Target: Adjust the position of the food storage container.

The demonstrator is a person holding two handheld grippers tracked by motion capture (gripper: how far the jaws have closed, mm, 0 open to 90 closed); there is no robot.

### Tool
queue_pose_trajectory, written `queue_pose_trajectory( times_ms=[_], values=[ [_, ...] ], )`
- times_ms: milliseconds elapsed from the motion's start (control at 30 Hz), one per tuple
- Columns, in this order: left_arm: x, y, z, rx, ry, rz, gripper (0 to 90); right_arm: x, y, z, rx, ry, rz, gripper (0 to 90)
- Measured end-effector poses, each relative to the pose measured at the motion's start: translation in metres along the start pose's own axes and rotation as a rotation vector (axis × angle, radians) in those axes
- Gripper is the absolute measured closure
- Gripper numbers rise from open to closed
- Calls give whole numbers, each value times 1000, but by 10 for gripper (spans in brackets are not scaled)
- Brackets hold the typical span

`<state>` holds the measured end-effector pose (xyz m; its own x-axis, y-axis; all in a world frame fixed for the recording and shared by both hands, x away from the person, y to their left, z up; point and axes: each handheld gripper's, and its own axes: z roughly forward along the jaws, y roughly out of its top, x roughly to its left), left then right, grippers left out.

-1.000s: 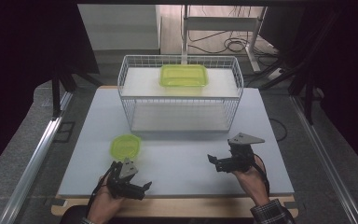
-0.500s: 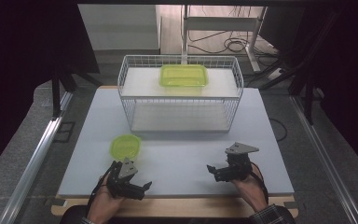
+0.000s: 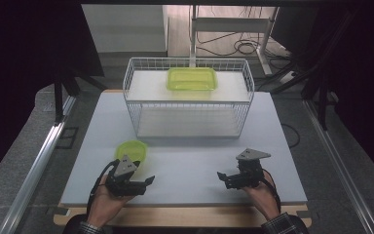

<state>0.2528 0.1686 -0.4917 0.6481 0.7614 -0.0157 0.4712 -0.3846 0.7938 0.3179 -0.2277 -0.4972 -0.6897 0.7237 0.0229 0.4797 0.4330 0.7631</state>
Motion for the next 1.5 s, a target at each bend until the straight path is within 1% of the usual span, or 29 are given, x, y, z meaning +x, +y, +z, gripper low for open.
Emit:
queue_pose_trajectory(
  times_ms=[67, 133, 167, 200, 267, 300, 400, 500, 533, 633, 733, 867, 967, 1000, 1067, 1200, 1267, 1333, 1500],
  values=[
    [5, 5, -1, 8, 2, -10, 398, 1, 0, 1, 1, 7, -2, 0],
    [9, 9, -1, 15, 6, -16, 451, 1, 0, 1, 2, 8, -7, 0],
    [12, 11, -1, 14, 11, -29, 479, 1, 0, 1, 2, 7, -6, 0],
    [15, 14, -1, 15, 12, -34, 506, 1, 0, 0, 2, 5, -4, 0],
    [21, 19, -1, 10, 29, -41, 561, 1, 1, 0, 2, -4, -4, 0],
    [23, 20, -1, 9, 30, -42, 606, 1, 1, 0, 4, -9, -5, 0],
    [31, 25, -1, 9, 48, -47, 700, 1, 0, 0, 12, -15, -2, 0],
    [41, 29, 0, 18, 78, -42, 772, 0, -1, 1, 18, -15, 4, 0],
    [44, 29, 0, 16, 86, -46, 795, 0, -1, 1, 20, -15, 5, 0],
    [57, 29, 0, 7, 103, -65, 847, 0, -1, 1, 18, -17, 8, 0],
    [74, 26, -2, -4, 129, -107, 897, 0, -2, 3, 22, -22, 6, 0],
    [92, 22, -7, -23, 166, -143, 898, 0, -3, 4, 25, -29, 11, 0],
    [103, 17, -7, -17, 189, -167, 898, 0, -3, 5, 24, -31, 22, 0],
    [106, 15, -7, -24, 200, -181, 898, 0, -3, 5, 24, -31, 22, 0],
    [113, 10, -5, -14, 216, -194, 899, 0, -4, 5, 25, -31, 25, 0],
    [121, 1, -1, 3, 241, -210, 898, -1, -5, 7, 34, -32, 25, 0],
    [125, -3, 3, 21, 248, -214, 898, -1, -5, 8, 41, -30, 24, 0],
    [129, -7, 9, 36, 238, -223, 898, -1, -6, 8, 64, -41, 10, 3],
    [126, -8, 14, 52, 224, -212, 898, 0, -6, 10, 76, -41, 5, 6]
  ],
)
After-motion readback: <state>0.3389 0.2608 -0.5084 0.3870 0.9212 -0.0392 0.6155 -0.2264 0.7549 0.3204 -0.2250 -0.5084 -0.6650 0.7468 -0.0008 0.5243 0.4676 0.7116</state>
